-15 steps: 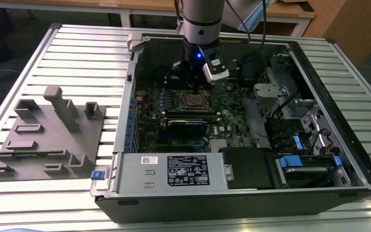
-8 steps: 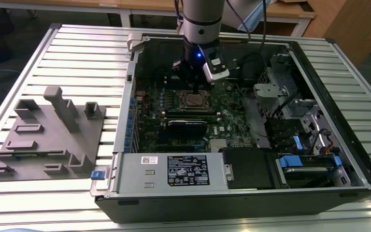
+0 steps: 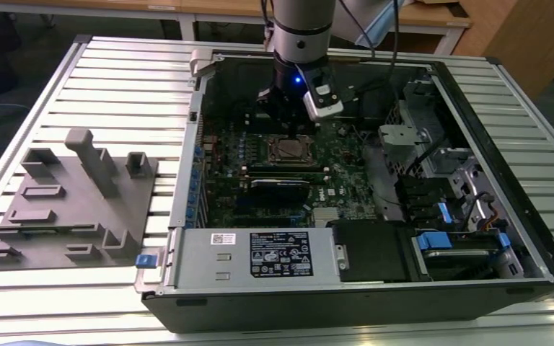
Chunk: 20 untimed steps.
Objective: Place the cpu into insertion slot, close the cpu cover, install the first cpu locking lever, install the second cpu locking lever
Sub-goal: 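Install the second cpu locking lever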
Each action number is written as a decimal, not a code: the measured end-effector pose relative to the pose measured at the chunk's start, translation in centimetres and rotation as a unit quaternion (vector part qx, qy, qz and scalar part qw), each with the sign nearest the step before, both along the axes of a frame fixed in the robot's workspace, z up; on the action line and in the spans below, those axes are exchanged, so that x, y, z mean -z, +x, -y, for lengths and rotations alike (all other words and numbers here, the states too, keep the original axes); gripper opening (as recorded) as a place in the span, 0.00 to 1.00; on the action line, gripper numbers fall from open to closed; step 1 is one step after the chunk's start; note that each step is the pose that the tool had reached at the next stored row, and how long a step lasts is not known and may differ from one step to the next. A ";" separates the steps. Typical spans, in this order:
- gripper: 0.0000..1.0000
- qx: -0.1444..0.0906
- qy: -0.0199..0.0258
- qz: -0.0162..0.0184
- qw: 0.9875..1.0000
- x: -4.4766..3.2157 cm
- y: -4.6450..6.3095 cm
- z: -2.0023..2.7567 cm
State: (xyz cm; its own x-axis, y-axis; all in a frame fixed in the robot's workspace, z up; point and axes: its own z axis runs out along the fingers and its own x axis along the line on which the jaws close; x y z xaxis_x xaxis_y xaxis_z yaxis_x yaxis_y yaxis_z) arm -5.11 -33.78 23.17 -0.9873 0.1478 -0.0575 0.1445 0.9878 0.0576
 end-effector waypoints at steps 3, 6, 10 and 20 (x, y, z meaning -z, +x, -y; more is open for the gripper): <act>0.11 0.000 0.000 0.000 1.000 -0.03 0.0 0.00; 0.11 0.000 0.000 0.000 1.000 -0.05 0.0 0.00; 0.11 0.000 0.000 0.000 1.000 -0.09 0.0 0.00; 0.11 0.000 0.000 0.000 1.000 -0.16 0.0 0.14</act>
